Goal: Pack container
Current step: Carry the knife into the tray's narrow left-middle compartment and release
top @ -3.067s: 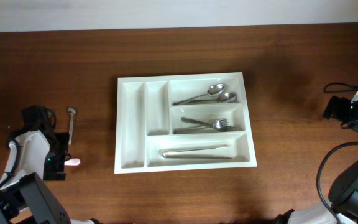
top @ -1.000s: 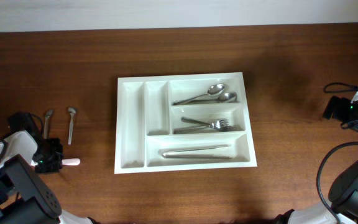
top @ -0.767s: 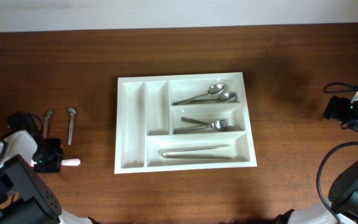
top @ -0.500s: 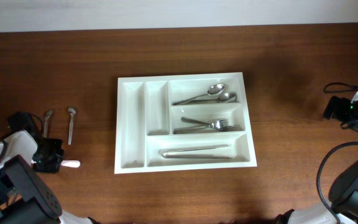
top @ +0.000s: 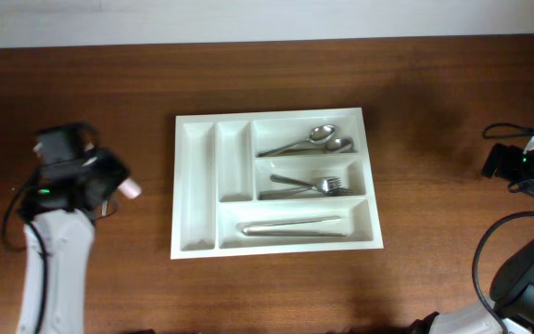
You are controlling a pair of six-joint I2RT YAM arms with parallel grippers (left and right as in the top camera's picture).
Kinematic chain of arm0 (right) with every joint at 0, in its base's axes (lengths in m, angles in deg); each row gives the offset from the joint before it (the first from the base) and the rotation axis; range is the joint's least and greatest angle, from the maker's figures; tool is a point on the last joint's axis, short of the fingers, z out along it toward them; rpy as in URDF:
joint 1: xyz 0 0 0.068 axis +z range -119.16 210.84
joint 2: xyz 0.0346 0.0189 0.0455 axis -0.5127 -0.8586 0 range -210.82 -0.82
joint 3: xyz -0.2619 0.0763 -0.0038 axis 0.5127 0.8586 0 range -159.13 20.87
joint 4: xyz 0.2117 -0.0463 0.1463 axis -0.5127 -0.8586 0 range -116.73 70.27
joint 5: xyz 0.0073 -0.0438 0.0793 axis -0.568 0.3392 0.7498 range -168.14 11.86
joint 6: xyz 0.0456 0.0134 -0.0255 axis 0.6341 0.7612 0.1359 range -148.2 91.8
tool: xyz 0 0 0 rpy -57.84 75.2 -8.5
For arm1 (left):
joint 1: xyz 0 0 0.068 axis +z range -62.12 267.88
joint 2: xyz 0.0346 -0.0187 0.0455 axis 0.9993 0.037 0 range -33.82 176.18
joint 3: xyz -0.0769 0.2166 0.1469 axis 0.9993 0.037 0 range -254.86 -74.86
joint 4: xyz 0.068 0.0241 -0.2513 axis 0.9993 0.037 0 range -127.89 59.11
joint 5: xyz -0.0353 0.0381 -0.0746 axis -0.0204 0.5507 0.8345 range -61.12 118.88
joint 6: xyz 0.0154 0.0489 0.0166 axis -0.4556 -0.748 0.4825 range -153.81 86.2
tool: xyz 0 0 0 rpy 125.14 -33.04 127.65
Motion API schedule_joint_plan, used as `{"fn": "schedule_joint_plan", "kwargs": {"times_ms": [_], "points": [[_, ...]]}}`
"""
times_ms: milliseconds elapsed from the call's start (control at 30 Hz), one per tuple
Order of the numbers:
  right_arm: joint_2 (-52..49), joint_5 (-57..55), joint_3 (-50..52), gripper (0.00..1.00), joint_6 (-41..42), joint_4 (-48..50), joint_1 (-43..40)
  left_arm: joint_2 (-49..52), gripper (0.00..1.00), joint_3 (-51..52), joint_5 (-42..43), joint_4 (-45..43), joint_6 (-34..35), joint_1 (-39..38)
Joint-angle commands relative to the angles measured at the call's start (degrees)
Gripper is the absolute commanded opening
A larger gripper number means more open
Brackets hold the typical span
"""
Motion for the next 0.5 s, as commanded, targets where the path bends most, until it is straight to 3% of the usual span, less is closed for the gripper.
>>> {"fn": "schedule_joint_plan", "kwargs": {"times_ms": [0, 200, 467], "points": [[0.13, -0.28, 0.31, 0.99, 0.50, 0.00, -0.31, -2.82, 0.02, -1.07, 1.31, -2.73, -3.15, -9.29], [0.13, -0.28, 0.31, 0.99, 0.50, 0.00, -0.31, -1.33, 0.02, -1.07, -2.25, -8.66, -3.13, -24.70], [0.13, -0.28, 0.31, 0.99, 0.50, 0.00, -0.31, 5.62, 0.09, -1.07, -9.88, -13.18, -3.21, -33.31]]}}
